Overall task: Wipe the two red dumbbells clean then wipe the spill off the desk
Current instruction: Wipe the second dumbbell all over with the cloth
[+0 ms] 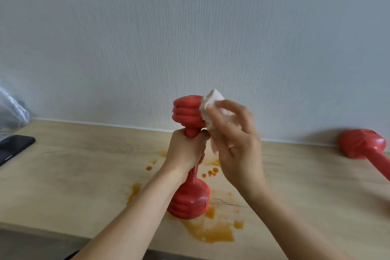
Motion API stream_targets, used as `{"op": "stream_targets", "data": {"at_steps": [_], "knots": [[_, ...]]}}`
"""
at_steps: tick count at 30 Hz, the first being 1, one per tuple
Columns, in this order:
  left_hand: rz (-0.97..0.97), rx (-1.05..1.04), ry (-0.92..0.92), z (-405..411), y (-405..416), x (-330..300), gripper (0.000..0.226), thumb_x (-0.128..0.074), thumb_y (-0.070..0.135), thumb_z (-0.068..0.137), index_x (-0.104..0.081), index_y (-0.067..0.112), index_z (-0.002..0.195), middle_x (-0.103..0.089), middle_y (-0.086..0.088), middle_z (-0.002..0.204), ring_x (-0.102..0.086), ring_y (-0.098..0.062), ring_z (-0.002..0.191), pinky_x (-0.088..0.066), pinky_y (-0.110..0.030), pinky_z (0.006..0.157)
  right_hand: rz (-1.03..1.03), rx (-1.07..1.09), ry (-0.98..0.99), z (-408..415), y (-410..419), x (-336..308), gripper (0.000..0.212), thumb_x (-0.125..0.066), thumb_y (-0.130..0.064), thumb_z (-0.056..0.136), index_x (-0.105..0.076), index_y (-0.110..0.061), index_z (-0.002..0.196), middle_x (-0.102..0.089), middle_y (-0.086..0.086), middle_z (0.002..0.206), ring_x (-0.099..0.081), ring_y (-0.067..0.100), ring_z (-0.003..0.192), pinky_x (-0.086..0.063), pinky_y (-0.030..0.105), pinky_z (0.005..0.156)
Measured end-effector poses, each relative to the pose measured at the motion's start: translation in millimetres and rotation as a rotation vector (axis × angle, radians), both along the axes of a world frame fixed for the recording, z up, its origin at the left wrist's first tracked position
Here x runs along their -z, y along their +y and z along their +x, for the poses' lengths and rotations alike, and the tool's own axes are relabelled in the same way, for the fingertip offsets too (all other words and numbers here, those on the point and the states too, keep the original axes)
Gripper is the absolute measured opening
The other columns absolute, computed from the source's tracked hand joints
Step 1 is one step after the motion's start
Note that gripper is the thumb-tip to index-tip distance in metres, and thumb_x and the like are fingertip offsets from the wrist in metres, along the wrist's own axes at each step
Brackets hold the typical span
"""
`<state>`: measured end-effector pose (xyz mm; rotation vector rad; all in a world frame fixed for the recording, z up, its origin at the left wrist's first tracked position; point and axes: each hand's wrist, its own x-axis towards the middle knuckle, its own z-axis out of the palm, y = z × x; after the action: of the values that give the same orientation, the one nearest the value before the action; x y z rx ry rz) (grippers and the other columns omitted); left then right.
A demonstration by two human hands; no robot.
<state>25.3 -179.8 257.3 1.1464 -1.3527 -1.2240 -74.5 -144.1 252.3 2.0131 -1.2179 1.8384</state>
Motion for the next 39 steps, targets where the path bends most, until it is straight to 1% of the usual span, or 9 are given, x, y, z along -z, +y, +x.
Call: {"op": "stream_targets", "data": {"at_steps": [3, 9, 17, 21, 25, 31, 33, 36, 39], "knots": [[0.001, -0.008, -0.008, -4.3, 3.6, 0.8, 0.022, -0.053, 0.007, 0.08, -0.048, 0.005, 0.059, -0.04, -0.011, 0.05, -0.036, -0.019, 0.04, -0.031, -0.023, 0.04, -0.044, 0.044, 0.076, -2.0, -1.9, -0.1, 0.041, -0.059, -0.001, 0.088, -0.057, -0.025, 0.121, -0.049, -0.008, 0.119, -0.052, 0.021, 0.105, -0.045, 0.034, 0.088], [-0.106, 0.04, -0.123, -7.6, 9.5, 3.0, 0.021, -0.055, 0.019, 0.066, -0.049, 0.007, 0.049, -0.041, -0.008, 0.043, -0.039, -0.021, 0.042, -0.033, -0.032, 0.049, 0.188, -0.151, -0.309, -16.5, 0.3, -27.1, 0.03, -0.052, -0.006, 0.093, -0.064, -0.029, 0.107, -0.057, -0.01, 0.108, -0.057, -0.002, 0.102, -0.039, 0.011, 0.089], [0.037, -0.048, -0.027, -0.7, -0.5, -0.2, 0.028, -0.051, 0.009, 0.082, -0.048, 0.008, 0.055, -0.042, -0.006, 0.046, -0.038, -0.016, 0.036, -0.031, -0.022, 0.038, -0.015, 0.087, 0.155, 1.5, 7.9, 2.0, 0.039, -0.058, 0.009, 0.084, -0.068, -0.017, 0.111, -0.061, 0.001, 0.111, -0.055, 0.027, 0.096, -0.046, 0.031, 0.08], [-0.006, -0.033, -0.056, 0.2, 0.8, 2.1, 0.022, -0.053, 0.005, 0.078, -0.048, 0.006, 0.057, -0.042, -0.011, 0.05, -0.037, -0.019, 0.04, -0.032, -0.023, 0.04, 0.095, 0.026, -0.041, -1.5, 3.3, -5.8, 0.047, -0.056, 0.009, 0.086, -0.064, -0.028, 0.113, -0.061, -0.005, 0.103, -0.062, 0.026, 0.086, -0.051, 0.034, 0.075], [-0.052, -0.01, -0.106, -0.1, 3.8, 1.7, 0.022, -0.057, 0.016, 0.07, -0.049, 0.007, 0.051, -0.043, -0.01, 0.046, -0.038, -0.021, 0.043, -0.034, -0.031, 0.049, 0.178, -0.008, -0.284, -9.5, -2.2, -18.2, 0.037, -0.053, 0.005, 0.089, -0.066, -0.021, 0.112, -0.057, -0.01, 0.102, -0.056, -0.005, 0.093, -0.041, 0.009, 0.081], [-0.01, -0.039, -0.042, -2.4, 1.5, -2.2, 0.02, -0.052, 0.004, 0.08, -0.048, 0.005, 0.06, -0.039, -0.011, 0.054, -0.033, -0.019, 0.043, -0.028, -0.022, 0.04, 0.005, 0.217, 0.162, 7.0, 11.6, -4.0, 0.043, -0.054, 0.006, 0.086, -0.064, -0.023, 0.115, -0.06, 0.002, 0.111, -0.053, 0.03, 0.095, -0.047, 0.038, 0.073], [-0.034, -0.019, -0.086, -1.9, 3.6, 0.5, 0.017, -0.053, 0.004, 0.077, -0.051, 0.005, 0.06, -0.041, -0.012, 0.053, -0.035, -0.02, 0.044, -0.032, -0.024, 0.044, 0.066, 0.145, -0.003, 1.9, 6.8, -9.5, 0.04, -0.052, 0.003, 0.088, -0.064, -0.026, 0.113, -0.056, -0.004, 0.11, -0.056, 0.024, 0.095, -0.049, 0.037, 0.074], [-0.077, 0.019, -0.136, -1.5, 4.5, 2.2, 0.024, -0.057, 0.007, 0.076, -0.051, 0.006, 0.052, -0.044, -0.009, 0.046, -0.039, -0.021, 0.043, -0.035, -0.029, 0.05, 0.213, 0.03, -0.291, -9.9, 4.1, -20.2, 0.036, -0.049, 0.001, 0.092, -0.066, -0.023, 0.113, -0.055, -0.013, 0.106, -0.055, -0.004, 0.097, -0.041, 0.011, 0.083], [-0.069, 0.056, -0.106, 0.7, 4.4, 0.4, 0.028, -0.057, 0.005, 0.077, -0.049, 0.005, 0.05, -0.041, -0.009, 0.045, -0.037, -0.021, 0.039, -0.033, -0.026, 0.045, 0.359, -0.031, -0.427, -15.8, -0.3, -17.1, 0.032, -0.049, -0.002, 0.094, -0.065, -0.023, 0.112, -0.058, -0.014, 0.106, -0.056, -0.008, 0.099, -0.039, 0.007, 0.087]]}}
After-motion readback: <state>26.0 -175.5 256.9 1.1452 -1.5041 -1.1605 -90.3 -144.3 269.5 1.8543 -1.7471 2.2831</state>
